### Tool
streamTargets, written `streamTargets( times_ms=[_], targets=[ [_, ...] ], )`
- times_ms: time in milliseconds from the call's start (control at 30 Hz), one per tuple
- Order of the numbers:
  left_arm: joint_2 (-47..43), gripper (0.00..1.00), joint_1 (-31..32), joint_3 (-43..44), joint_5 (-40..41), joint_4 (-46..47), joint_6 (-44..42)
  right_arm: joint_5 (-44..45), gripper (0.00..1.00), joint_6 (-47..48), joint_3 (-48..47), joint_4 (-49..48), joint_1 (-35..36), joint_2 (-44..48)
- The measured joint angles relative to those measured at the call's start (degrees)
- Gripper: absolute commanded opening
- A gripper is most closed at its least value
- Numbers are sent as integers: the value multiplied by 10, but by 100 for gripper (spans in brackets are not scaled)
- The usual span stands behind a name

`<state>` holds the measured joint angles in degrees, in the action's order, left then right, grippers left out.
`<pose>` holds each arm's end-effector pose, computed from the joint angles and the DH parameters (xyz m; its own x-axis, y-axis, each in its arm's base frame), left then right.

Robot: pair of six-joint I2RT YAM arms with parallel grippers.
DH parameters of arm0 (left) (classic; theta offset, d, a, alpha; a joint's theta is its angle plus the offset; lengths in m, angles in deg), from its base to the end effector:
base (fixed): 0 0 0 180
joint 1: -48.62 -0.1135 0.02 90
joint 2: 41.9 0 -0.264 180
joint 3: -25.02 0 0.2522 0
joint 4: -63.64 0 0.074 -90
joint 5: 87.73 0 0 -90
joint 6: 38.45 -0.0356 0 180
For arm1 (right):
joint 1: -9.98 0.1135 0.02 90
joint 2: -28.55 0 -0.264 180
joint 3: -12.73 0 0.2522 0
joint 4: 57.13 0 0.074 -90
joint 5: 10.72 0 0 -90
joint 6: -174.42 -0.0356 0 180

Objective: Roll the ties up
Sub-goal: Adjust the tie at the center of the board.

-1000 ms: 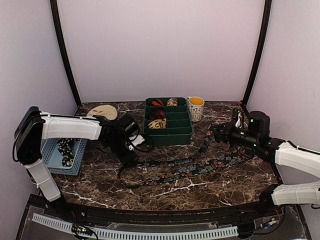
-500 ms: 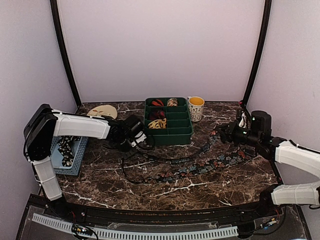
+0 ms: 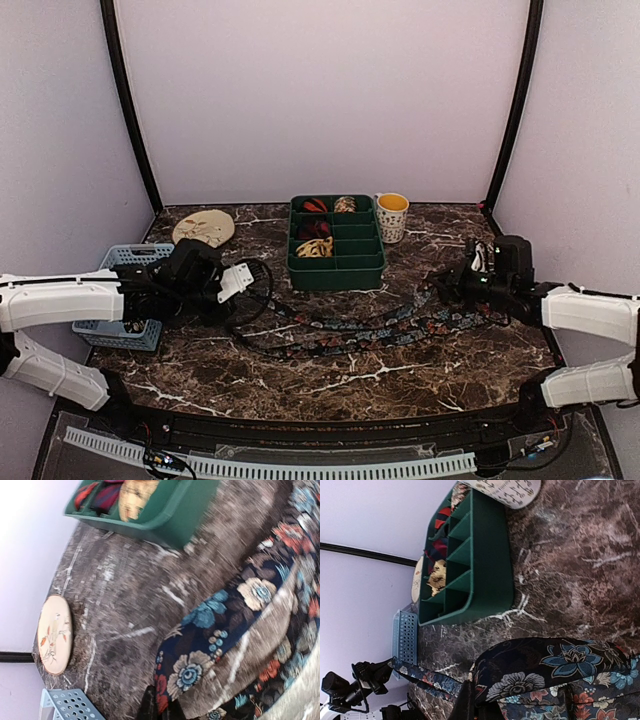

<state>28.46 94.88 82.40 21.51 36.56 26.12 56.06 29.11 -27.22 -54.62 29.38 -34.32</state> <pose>0.1878 -0.1793 0.2362 -0.1838 0.7785 -0.6001 0.6496 0.5544 0.5202 0.2107 0.0891 0.2044 -0.7577 0.5343 -0.3748 -0.0318 0.5433 0.8389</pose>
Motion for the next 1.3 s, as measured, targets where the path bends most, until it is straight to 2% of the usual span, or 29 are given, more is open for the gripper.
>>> streamTargets(
  times_ms=[33,67,100,133,200,333,433,567,667,767,933,1100,1300],
  targets=[
    [-11,1,7,-16,0,0,-10,-2,0,-1,6,-4,2,-8],
    [-20,10,14,-32,1,-2,-19,-5,0,-3,13,-10,7,-20],
    [-26,28,20,-46,2,-3,-29,-8,0,-4,16,-12,12,-29],
    [-32,39,26,-59,4,-9,-39,-10,0,-5,19,-18,21,-43],
    [-36,53,36,-78,13,-24,-50,-13,0,-5,20,-31,38,-68],
    [-40,57,47,-101,44,-46,-55,-15,0,-2,20,-59,70,-122],
    [-54,64,52,-86,40,-70,-44,-14,0,2,20,-68,82,-158],
    [-54,64,57,-24,-4,-56,-20,-11,0,2,22,-72,91,-177],
    [-18,63,61,24,-43,-30,-7,-8,0,2,25,-83,100,-180],
    [52,63,65,64,-85,-9,-2,-6,0,1,34,-94,105,-180],
    [181,51,86,102,-167,20,12,4,0,-1,44,-97,106,-179],
    [306,49,113,173,-247,66,43,15,0,-1,44,-97,106,-173],
    [387,42,116,238,-320,110,71,21,2,-1,44,-97,106,-173]
  ],
)
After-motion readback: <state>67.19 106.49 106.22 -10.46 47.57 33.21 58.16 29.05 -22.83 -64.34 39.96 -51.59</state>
